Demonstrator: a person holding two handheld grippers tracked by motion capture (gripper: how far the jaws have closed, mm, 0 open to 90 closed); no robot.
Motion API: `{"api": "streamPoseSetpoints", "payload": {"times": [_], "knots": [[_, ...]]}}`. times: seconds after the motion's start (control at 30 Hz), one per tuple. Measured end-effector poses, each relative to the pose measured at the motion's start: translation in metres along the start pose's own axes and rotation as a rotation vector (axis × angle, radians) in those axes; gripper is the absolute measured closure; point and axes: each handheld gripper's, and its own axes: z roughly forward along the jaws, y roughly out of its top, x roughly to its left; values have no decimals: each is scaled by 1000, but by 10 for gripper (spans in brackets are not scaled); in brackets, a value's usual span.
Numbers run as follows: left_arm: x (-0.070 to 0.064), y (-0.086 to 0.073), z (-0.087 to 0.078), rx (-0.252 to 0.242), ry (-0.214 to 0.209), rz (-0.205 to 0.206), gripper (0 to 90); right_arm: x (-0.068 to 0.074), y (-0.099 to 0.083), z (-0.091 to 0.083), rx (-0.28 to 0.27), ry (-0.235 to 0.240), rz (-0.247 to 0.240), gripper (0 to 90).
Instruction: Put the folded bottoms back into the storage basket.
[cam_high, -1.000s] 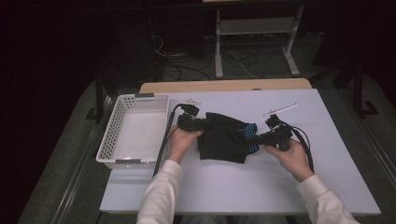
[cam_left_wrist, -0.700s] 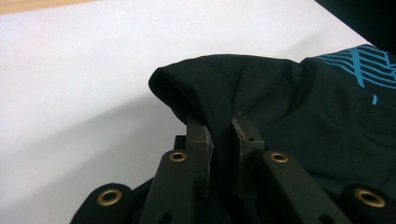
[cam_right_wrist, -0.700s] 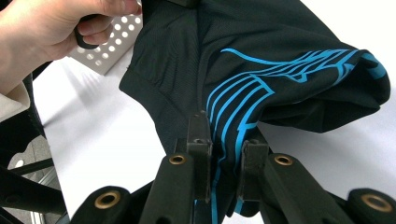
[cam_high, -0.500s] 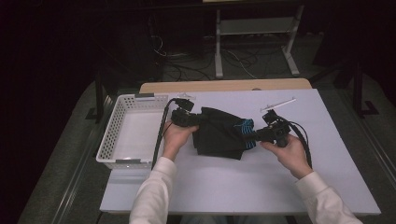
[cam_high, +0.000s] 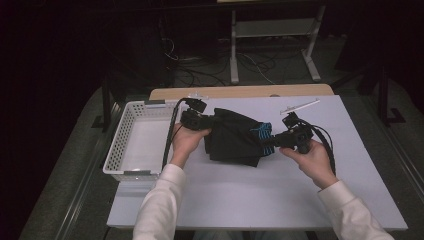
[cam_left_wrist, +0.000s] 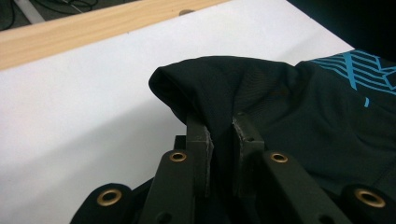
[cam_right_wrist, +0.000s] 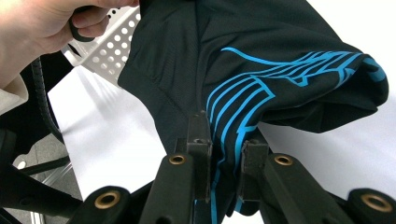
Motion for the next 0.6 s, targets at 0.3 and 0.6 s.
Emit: {"api": "streamPoseSetpoints", "payload": {"times": [0.3,0.6], "knots": [[-2,13,-13,-11,8,15,792,8,13,-8,-3,1,-13,777],[-3,23,-26,-23,16,22,792,15,24,-15,-15,-2,-26,777]]}}
